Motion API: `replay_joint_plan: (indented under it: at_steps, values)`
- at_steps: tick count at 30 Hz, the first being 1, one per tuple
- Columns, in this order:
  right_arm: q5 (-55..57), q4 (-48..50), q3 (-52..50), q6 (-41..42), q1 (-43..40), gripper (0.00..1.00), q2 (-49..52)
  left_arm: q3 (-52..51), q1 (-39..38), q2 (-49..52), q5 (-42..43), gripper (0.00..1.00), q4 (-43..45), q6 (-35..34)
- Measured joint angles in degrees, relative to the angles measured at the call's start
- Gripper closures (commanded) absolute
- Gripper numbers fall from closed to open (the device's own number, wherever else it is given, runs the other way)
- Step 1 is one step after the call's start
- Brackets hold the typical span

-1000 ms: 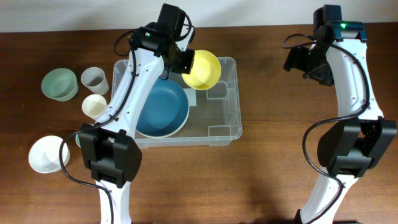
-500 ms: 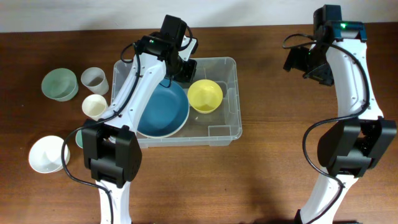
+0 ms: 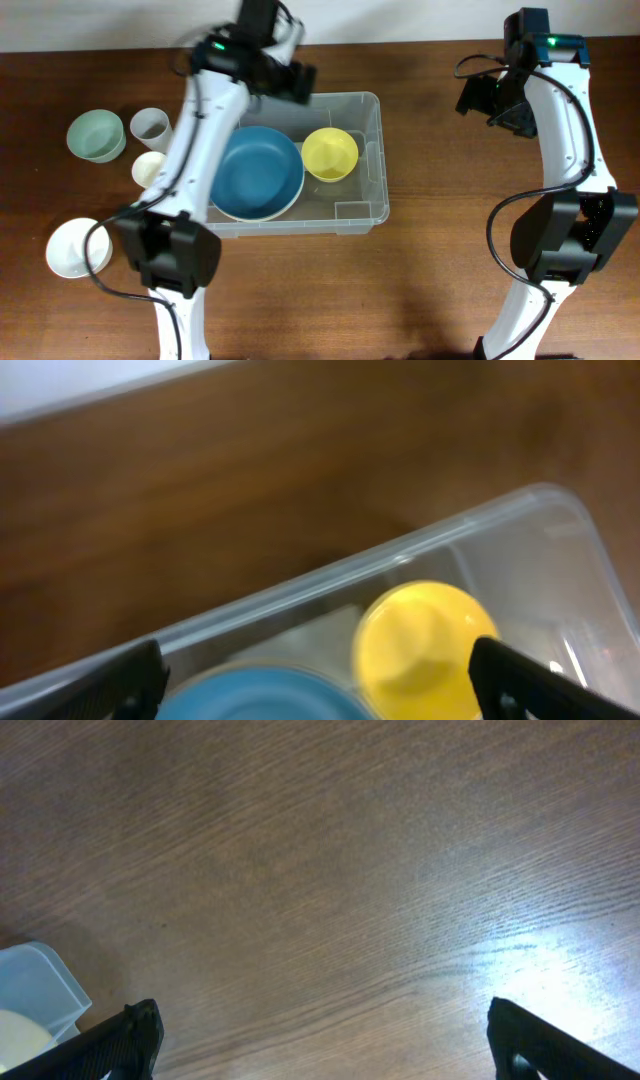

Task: Pack container
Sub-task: 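Move the left gripper to the mint-green bowl and grasp its rim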

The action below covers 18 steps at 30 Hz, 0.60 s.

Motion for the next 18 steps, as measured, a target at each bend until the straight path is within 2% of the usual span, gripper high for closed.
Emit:
replay_joint_plan:
  at_steps: [3,6,11,18]
  values:
    - [0.00,0.00,0.00,0.02,0.00,0.01,0.00,7.23,4.92,-0.33,-3.72,0.01,-4.83,-1.07]
    - [0.00,-0.02,0.00,-0.02,0.00,0.01,0.00,9.90,11.78,-0.83,-6.64,0.01,-9.40,-3.48]
    - [0.00,-0.02,0.00,0.00,0.00,0.01,0.00,9.75,23.08,-0.74,-8.41,0.01,-13.07,-8.15]
    - [0.00,-0.02,0.00,0.00,0.00,0.01,0.00,3.74,36.96,-0.76,-9.55,0.01,-10.67,-13.68]
